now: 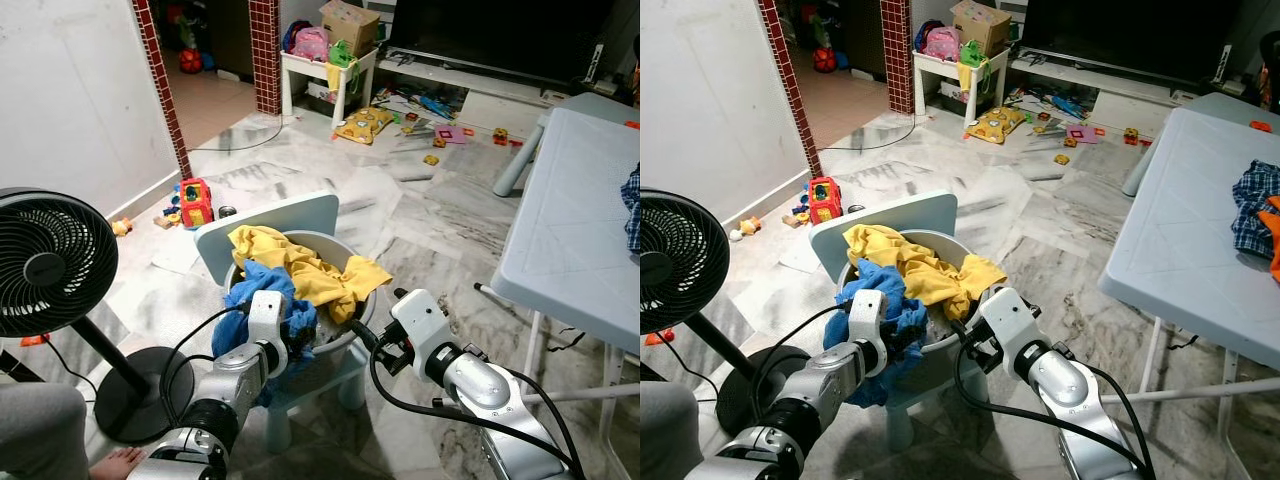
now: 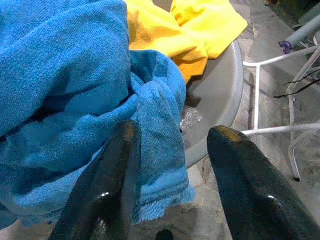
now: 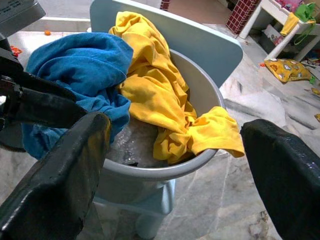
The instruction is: Hang hanger
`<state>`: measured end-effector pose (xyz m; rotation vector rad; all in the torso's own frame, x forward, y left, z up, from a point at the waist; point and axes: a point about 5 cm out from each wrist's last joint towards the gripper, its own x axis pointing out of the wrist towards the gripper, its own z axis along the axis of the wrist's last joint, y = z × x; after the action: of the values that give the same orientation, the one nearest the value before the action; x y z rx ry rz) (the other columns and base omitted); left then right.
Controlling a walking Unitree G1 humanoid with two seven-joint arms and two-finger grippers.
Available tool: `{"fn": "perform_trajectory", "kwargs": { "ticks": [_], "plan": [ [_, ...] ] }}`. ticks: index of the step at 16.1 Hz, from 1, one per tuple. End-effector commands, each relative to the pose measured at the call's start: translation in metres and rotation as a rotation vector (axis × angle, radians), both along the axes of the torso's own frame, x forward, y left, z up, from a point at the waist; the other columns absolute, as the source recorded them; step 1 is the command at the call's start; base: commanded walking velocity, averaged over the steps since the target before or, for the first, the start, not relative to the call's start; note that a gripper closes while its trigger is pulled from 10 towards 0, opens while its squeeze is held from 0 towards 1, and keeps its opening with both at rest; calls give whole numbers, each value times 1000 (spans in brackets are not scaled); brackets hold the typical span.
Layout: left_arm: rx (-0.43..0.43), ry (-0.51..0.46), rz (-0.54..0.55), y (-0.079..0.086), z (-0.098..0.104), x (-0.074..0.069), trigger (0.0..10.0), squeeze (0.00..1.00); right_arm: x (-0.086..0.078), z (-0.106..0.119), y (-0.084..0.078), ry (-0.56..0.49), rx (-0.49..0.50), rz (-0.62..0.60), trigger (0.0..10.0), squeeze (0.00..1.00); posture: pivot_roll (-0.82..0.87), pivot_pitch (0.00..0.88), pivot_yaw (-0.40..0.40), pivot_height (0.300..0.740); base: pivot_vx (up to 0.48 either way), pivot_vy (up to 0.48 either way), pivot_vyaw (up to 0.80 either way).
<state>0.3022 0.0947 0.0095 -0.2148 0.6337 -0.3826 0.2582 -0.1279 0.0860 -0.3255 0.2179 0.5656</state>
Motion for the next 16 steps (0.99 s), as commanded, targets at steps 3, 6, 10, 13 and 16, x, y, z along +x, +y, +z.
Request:
{"fn": "perform_trajectory", "kwargs": {
  "ticks": [3, 6, 10, 13, 16],
  "plan": [
    [0, -6, -1, -1, 2, 2, 0, 0, 0, 5, -1, -15, -1, 0, 10000, 0, -233, 1, 7, 740, 0, 0, 0],
    [0, -6, -1, -1, 2, 2, 0, 0, 0, 5, -1, -15, -1, 0, 10000, 0, -233, 1, 7, 740, 0, 0, 0],
    [0, -6, -1, -1, 2, 2, 0, 0, 0, 5, -1, -15, -1, 0, 10000, 0, -233, 1, 7, 740, 0, 0, 0],
    [15, -36, 96, 10, 6, 8, 4275, 0, -1, 5, -2, -13, -3, -6, 10000, 0, -238, 0, 20, 740, 0, 0, 0],
    [11, -104, 261, 28, 14, 8, 10000, 1000, -1, 4, -3, -11, -6, -13, 10000, 0, -228, 0, 16, 740, 0, 0, 0]
  ]
}}
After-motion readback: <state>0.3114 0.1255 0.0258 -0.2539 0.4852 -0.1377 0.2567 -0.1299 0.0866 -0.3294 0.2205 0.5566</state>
